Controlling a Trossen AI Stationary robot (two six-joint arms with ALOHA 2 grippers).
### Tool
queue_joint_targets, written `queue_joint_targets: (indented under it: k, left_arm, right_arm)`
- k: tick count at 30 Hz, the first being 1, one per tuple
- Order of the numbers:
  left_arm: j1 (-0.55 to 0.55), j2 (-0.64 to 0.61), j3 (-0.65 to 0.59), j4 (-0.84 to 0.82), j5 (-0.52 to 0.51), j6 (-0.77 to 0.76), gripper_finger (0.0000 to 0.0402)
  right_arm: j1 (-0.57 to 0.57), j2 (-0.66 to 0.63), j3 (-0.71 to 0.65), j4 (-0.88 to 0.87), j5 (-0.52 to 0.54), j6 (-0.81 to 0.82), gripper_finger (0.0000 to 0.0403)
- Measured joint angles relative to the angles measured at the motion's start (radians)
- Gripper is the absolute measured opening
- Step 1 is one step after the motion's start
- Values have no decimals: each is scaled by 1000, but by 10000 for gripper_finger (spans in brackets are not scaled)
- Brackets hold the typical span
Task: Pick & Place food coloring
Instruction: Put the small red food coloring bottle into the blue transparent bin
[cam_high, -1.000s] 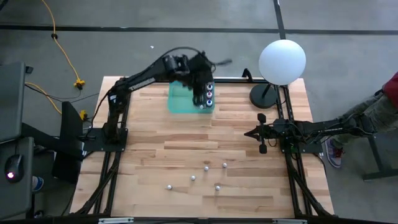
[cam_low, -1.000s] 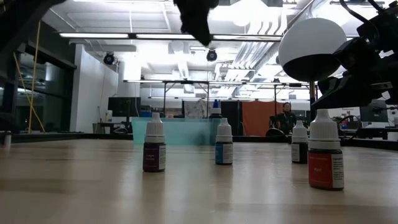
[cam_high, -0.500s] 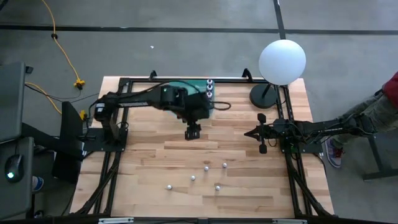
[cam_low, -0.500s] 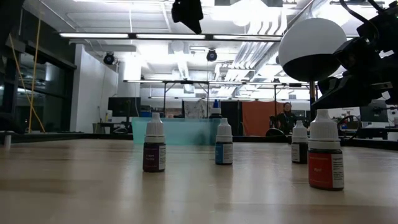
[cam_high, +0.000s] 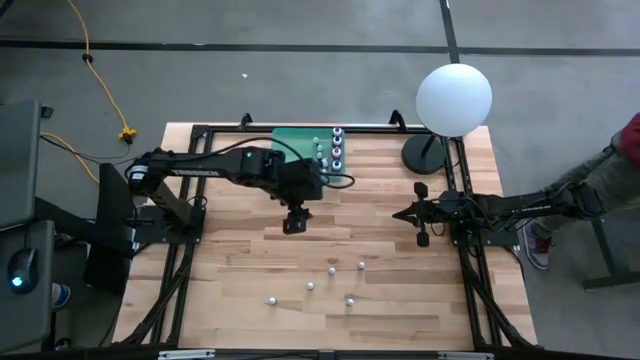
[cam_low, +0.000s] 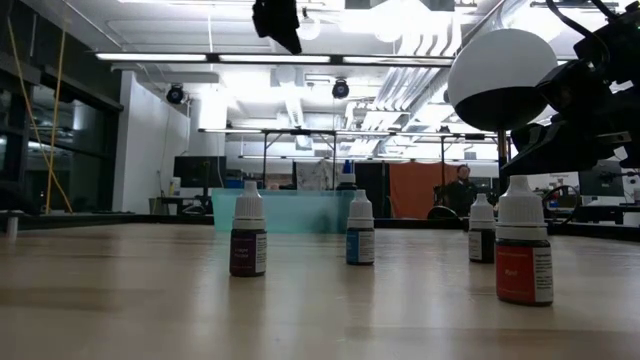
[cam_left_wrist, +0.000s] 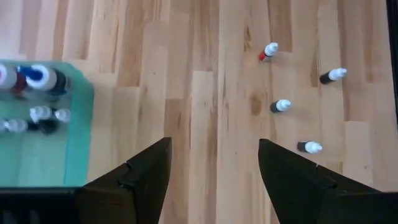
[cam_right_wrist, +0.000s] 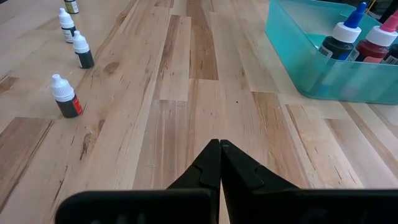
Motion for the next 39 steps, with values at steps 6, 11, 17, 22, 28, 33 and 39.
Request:
queue_joint_targets:
  k: [6,11,17,22,28,33,39]
  left_arm:
    - [-12,61,0,98,8,94,232]
    - [-42,159,-1,243,87,110,232]
    - [-73,245,-1,355,113,164,232]
    - [-92,322,-3,381,125,184,232]
    - [-122,401,-1,453,141,183,232]
    - [-138,446,-3,512,145,181,232]
    - [-148,482,-3,597,139,180,232]
  right_arm:
    - [0,0,0,0,0,0,0]
    - [0,-1,0,0,0,0,0]
    - [0,0,0,-1,0,0,0]
    - [0,0,0,-4,0,0,0]
    - [0,0,0,1,0,0,0]
    - [0,0,0,-3,0,0,0]
    - [0,0,0,-3,0,0,0]
